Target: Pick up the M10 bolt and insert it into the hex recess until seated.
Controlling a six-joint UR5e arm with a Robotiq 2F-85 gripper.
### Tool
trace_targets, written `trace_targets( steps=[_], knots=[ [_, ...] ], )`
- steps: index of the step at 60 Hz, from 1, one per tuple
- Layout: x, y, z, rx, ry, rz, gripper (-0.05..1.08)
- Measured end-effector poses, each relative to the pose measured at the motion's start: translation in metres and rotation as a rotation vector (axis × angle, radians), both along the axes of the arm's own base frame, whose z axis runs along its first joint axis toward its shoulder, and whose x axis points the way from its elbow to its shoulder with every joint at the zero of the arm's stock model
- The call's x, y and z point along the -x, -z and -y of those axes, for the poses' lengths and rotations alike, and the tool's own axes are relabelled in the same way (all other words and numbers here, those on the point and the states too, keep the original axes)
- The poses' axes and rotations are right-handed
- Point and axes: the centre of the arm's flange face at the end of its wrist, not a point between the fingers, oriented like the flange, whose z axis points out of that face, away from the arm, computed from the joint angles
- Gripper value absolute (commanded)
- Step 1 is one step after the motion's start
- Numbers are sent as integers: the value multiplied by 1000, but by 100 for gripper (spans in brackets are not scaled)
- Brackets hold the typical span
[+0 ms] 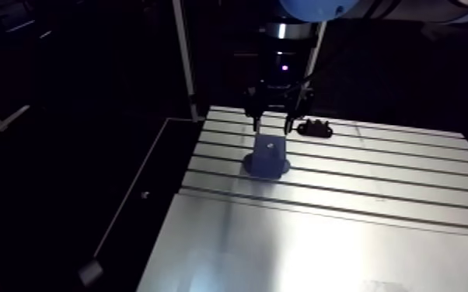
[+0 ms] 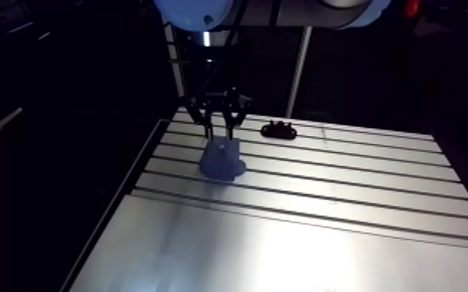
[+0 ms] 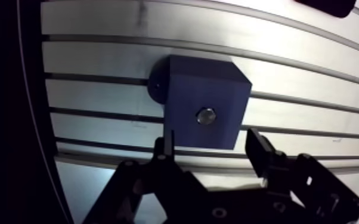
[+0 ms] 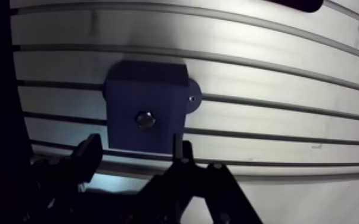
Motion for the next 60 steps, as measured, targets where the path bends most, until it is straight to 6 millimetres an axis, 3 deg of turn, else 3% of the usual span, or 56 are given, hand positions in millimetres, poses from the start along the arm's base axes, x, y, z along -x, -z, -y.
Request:
trace_targets(
  steps=[24,60],
  knots=[
    [12,-75,-9,-4,6,40,0],
    [9,-179,-60,3,23,-24,0]
  ],
)
